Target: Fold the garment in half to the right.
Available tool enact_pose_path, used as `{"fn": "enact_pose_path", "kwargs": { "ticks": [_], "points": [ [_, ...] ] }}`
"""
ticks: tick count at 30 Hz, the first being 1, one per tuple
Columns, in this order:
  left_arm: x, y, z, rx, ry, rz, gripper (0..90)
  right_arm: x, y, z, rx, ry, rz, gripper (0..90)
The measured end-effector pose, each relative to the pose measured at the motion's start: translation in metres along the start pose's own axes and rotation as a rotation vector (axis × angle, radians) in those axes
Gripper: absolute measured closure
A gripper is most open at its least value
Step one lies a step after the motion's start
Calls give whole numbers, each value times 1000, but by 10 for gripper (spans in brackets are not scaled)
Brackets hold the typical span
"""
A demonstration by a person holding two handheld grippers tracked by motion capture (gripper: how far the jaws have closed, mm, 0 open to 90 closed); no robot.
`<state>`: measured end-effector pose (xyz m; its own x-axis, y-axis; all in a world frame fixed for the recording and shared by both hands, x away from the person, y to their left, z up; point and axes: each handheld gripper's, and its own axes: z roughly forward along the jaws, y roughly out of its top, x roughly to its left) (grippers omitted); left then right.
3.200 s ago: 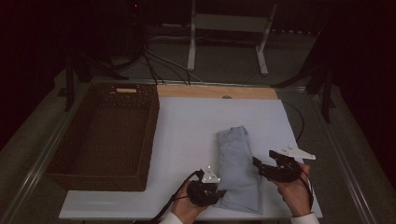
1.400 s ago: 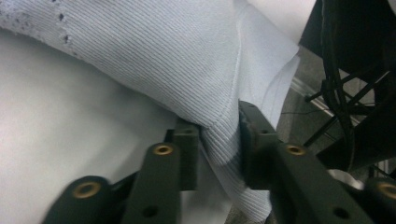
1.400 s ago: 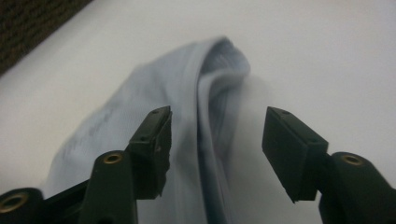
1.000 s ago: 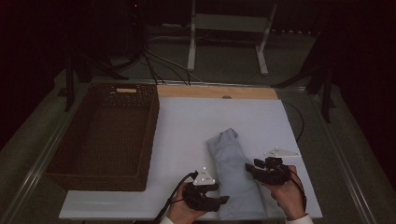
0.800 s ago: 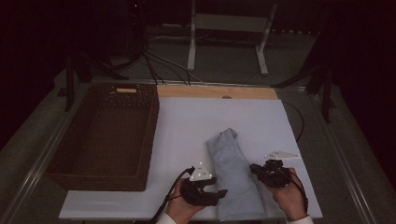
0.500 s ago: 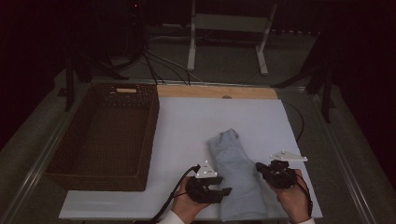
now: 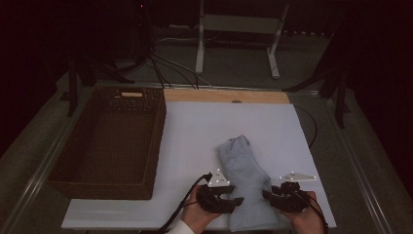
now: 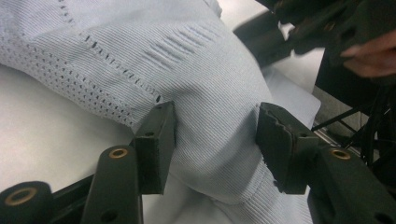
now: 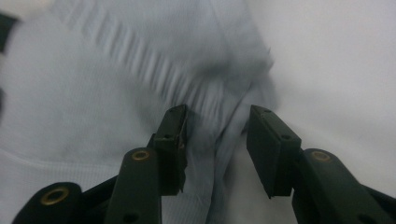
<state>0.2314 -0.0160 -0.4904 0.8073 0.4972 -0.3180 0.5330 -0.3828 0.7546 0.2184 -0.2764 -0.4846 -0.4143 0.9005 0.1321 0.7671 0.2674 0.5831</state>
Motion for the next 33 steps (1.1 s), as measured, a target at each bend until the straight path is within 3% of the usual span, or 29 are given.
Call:
{"fn": "enact_pose_path", "kwargs": {
  "ticks": [3,8,13,17,26,30,32,33],
  "points": [
    [4,2,-5,-23,28,-2,447,-1,-4,10,43,0,8,586],
    [13,4,-12,-48,68,-22,392,-1,-4,13,59,-19,-5,598],
    [15,2,-14,-52,78,-31,377,2,-4,15,89,-8,-34,791],
    [16,2,-15,-52,85,-28,369,1,-1,14,99,-13,-51,814],
    [18,1,-16,-54,89,-31,356,-9,10,16,64,-92,-87,812],
    [17,1,-15,-57,86,-31,355,-17,15,18,29,-172,-91,813],
    [17,1,-15,-56,85,-28,355,-21,16,20,27,-175,-75,806],
    [17,0,-15,-54,84,-29,354,-26,16,20,23,-141,-46,766]
  ]
}}
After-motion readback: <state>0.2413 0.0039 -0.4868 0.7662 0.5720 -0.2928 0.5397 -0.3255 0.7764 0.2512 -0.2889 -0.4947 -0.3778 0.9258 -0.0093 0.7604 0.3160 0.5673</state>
